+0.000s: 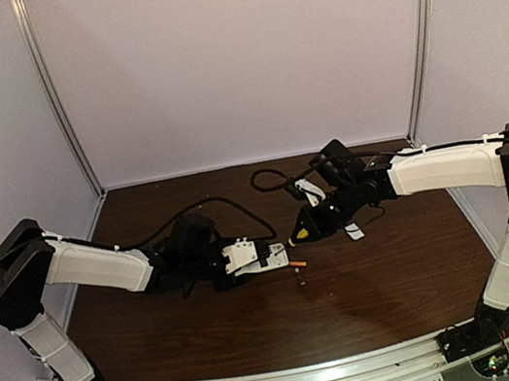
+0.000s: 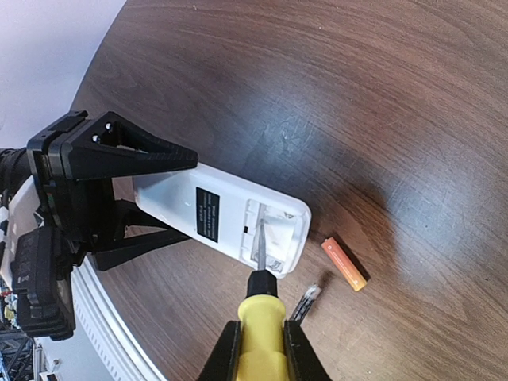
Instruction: Unload the batteries from the remote control
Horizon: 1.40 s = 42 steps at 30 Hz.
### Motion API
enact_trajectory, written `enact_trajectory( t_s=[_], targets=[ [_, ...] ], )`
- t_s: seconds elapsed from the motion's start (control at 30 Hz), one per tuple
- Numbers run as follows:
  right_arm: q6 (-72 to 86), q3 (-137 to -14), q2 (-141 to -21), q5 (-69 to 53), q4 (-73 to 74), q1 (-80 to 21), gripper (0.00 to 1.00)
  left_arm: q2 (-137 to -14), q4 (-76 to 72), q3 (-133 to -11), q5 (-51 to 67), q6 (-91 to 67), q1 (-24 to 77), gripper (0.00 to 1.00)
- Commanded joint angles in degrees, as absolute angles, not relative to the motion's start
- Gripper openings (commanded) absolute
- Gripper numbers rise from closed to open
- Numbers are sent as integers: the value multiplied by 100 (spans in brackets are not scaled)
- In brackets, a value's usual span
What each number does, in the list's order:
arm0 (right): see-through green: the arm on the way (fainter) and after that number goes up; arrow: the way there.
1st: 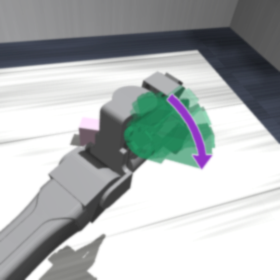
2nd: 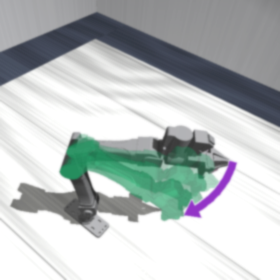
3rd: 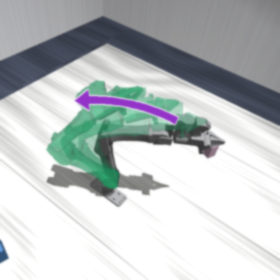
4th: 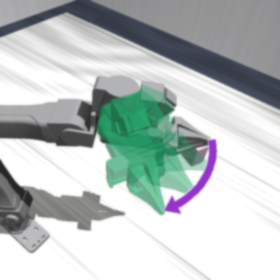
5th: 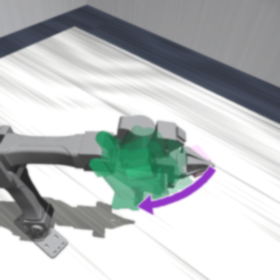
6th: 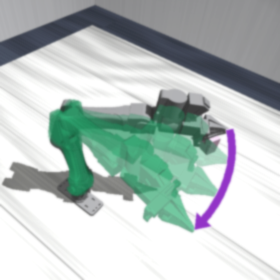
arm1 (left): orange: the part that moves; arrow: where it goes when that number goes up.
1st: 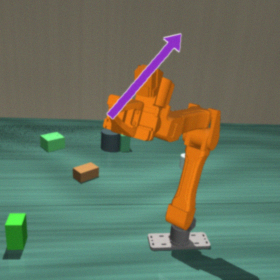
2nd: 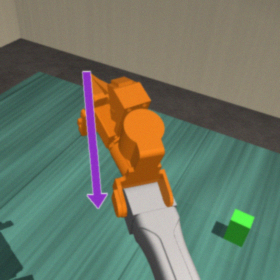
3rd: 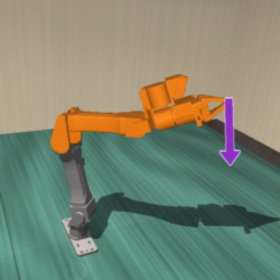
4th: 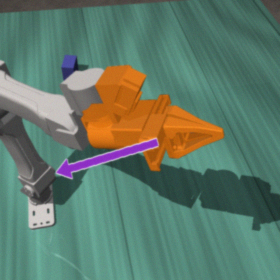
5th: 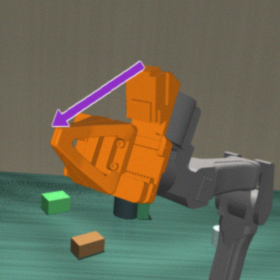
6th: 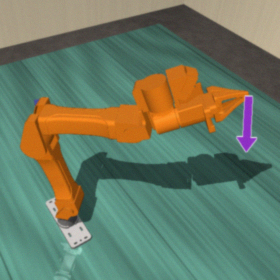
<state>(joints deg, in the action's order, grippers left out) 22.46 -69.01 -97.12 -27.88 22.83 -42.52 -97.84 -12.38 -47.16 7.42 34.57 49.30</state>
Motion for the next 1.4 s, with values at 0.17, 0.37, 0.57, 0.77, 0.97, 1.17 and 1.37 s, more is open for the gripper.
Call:
enact_trajectory(
  t_s=[0.17,0.37,0.57,0.77,0.97,1.17,1.37],
  targets=[
    [2203,-6911,-9581,-2613,2315,-4342,0,-9888,-1509,-4882,628,3410,4975,0],
    [2096,-7092,-9471,-2470,2450,-4344,0,-9811,-1521,-4870,571,3353,4975,0],
    [1958,-7331,-9199,-2146,2781,-4337,0,-9624,-1595,-4751,432,3289,4974,0],
    [1879,-7589,-8793,-1916,3068,-4307,0,-9398,-1283,-4947,314,3139,4975,0],
    [1867,-7599,-8296,-1476,3014,-4272,0,-9062,-973,-5135,-78,2638,4974,0],
    [1986,-7010,-7642,-679,2386,-4265,0,-8718,-623,-5145,-954,1608,4975,0],
    [2165,-6255,-7141,-175,1745,-4254,0,-8666,-422,-5139,-2044,-396,4973,0]
  ],
)
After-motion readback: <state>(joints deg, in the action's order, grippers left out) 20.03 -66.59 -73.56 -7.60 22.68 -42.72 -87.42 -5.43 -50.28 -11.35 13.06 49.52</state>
